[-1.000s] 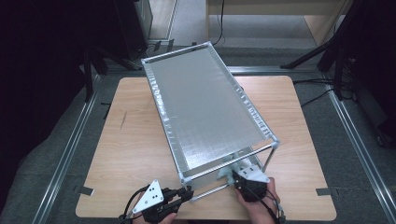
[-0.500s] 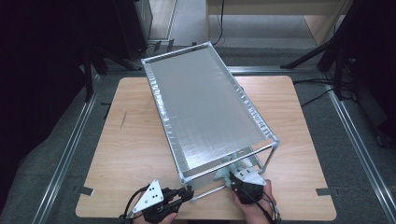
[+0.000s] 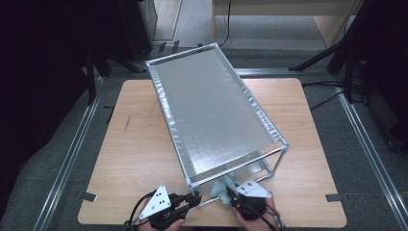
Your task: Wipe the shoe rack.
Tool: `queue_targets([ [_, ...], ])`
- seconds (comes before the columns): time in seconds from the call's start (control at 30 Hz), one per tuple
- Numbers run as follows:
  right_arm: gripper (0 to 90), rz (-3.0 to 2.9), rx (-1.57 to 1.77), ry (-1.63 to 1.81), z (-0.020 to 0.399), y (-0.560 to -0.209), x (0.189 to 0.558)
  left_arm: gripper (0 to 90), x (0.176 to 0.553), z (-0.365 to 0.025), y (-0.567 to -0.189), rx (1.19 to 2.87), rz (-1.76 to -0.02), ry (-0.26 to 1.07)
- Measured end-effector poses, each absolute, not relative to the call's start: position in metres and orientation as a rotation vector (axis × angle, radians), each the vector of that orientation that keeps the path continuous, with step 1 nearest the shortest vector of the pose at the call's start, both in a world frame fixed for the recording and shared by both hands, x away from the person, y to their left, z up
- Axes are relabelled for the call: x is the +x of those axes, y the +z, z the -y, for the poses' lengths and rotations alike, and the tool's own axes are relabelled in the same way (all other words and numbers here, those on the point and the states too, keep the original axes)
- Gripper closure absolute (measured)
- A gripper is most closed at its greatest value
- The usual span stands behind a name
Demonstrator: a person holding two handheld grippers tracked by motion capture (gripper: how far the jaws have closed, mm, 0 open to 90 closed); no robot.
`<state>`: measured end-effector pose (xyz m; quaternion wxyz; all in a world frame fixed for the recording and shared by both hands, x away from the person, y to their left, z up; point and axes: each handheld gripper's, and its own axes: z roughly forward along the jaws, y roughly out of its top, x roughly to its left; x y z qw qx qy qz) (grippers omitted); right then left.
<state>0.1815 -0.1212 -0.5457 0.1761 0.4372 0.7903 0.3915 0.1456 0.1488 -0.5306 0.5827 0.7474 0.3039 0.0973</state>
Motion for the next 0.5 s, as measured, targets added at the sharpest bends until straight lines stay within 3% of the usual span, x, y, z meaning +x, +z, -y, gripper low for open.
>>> queue_targets([
  [0.5, 76.4, -1.815, 1.615, 1.037, 0.261, -0.514, 0.183, 79.0, 0.155, -0.144, -0.531, 1.751, -0.697, 0.216],
])
